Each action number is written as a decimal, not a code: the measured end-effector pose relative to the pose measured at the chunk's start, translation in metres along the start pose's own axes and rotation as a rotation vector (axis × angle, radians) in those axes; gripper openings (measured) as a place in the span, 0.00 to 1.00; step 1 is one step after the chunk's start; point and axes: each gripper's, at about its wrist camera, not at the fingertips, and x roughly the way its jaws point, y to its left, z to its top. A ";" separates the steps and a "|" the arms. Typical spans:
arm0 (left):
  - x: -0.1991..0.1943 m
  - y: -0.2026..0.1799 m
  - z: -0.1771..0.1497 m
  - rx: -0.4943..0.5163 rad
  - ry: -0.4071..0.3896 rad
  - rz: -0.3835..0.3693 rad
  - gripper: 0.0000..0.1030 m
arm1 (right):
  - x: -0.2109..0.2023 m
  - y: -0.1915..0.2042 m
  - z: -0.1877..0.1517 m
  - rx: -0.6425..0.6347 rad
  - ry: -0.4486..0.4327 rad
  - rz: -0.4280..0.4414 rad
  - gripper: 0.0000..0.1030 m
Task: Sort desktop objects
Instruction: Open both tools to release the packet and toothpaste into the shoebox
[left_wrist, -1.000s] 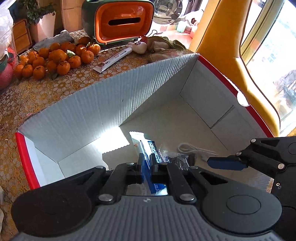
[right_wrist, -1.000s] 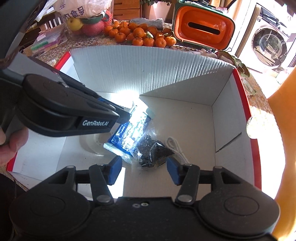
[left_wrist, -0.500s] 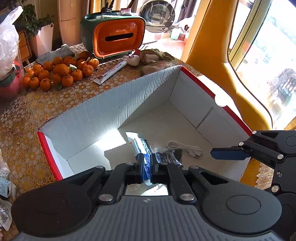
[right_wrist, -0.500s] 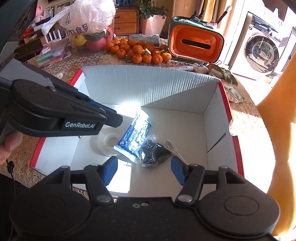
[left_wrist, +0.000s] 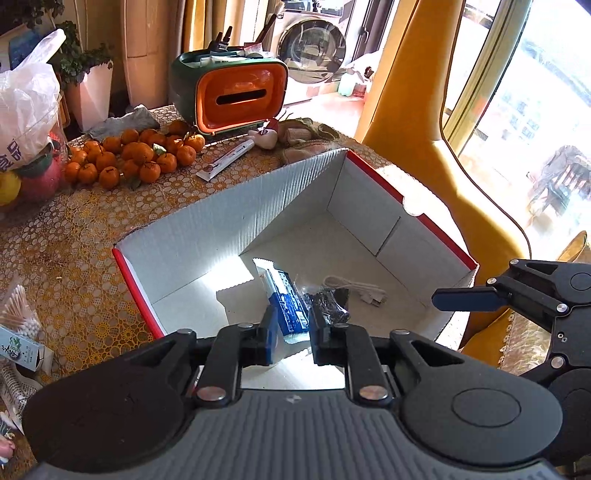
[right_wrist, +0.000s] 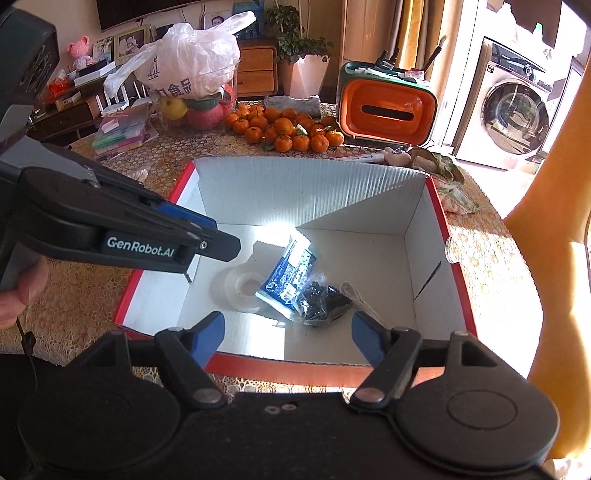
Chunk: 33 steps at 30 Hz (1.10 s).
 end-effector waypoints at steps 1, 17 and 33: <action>-0.003 -0.001 -0.002 0.005 -0.005 0.001 0.34 | -0.003 0.001 -0.002 0.004 -0.006 0.001 0.75; -0.052 0.000 -0.034 -0.002 -0.064 -0.011 0.76 | -0.041 0.030 -0.024 0.041 -0.079 0.019 0.93; -0.094 0.009 -0.076 0.017 -0.104 0.003 0.89 | -0.071 0.068 -0.038 0.053 -0.178 0.078 0.98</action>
